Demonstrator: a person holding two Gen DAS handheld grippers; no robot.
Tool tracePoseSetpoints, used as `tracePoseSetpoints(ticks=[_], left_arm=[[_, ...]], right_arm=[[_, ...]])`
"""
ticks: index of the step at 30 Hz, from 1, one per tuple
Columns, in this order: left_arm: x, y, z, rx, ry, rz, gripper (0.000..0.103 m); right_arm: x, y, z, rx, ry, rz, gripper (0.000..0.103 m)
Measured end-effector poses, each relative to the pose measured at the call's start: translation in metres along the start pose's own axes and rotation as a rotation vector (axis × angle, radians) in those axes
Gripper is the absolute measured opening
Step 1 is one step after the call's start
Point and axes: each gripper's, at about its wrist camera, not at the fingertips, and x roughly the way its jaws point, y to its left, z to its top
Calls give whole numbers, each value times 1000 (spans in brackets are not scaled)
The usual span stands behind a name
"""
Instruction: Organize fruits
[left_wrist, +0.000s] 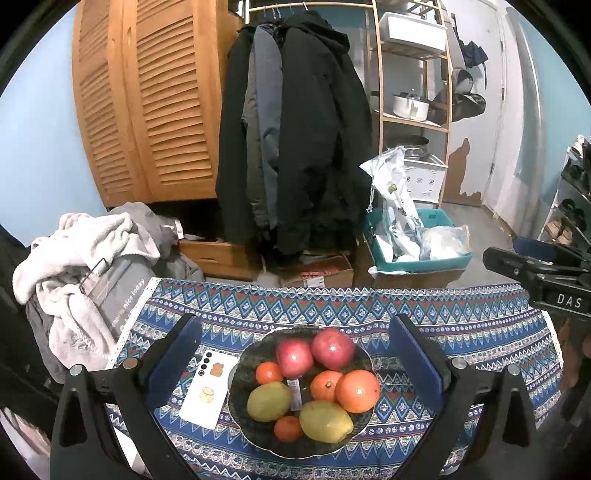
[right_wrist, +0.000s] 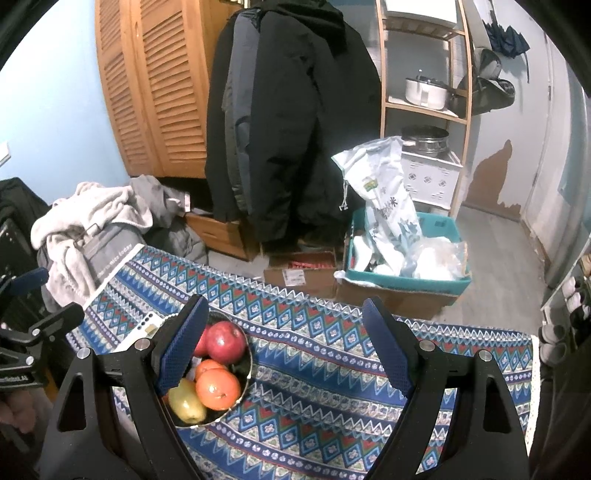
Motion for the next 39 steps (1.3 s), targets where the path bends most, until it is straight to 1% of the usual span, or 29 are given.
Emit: tracePoseSetpoints(ticks=[18, 39], left_arm=[[-2, -2, 2, -5, -6, 20, 102], [-2, -4, 0, -4, 4, 3, 102]], right_arm=[[0, -1, -1, -3, 8, 0, 84], [1, -1, -4, -8, 13, 0, 84]])
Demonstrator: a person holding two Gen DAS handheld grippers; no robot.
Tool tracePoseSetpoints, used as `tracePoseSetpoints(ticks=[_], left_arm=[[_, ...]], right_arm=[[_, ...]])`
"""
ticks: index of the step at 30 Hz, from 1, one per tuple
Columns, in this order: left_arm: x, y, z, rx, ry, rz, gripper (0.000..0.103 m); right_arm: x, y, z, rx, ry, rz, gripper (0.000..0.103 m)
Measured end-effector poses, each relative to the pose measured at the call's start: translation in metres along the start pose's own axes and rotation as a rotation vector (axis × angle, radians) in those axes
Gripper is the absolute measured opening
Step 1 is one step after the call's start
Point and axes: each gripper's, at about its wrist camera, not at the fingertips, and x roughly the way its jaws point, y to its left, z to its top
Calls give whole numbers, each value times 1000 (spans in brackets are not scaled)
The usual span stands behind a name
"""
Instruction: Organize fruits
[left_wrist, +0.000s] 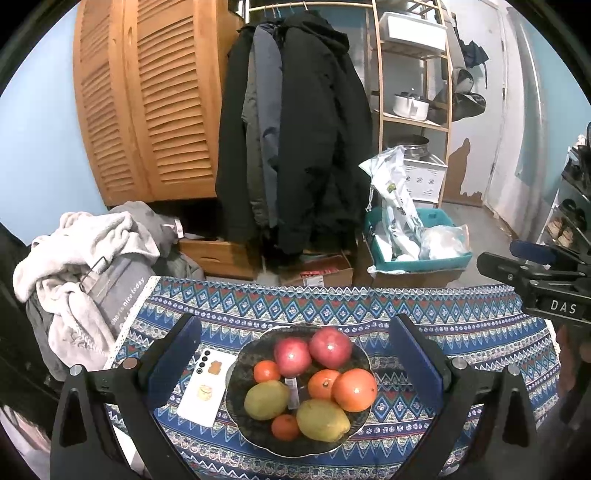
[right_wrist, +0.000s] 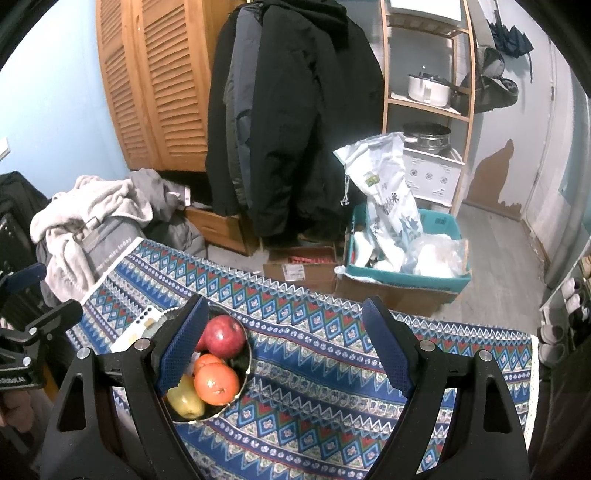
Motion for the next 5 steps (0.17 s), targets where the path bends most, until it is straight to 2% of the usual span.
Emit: tracePoseSetpoints(ticks=[5], left_arm=[[-2, 0, 0, -3, -2, -8, 102]], right_arm=[[0, -1, -2, 2, -2, -2, 84]])
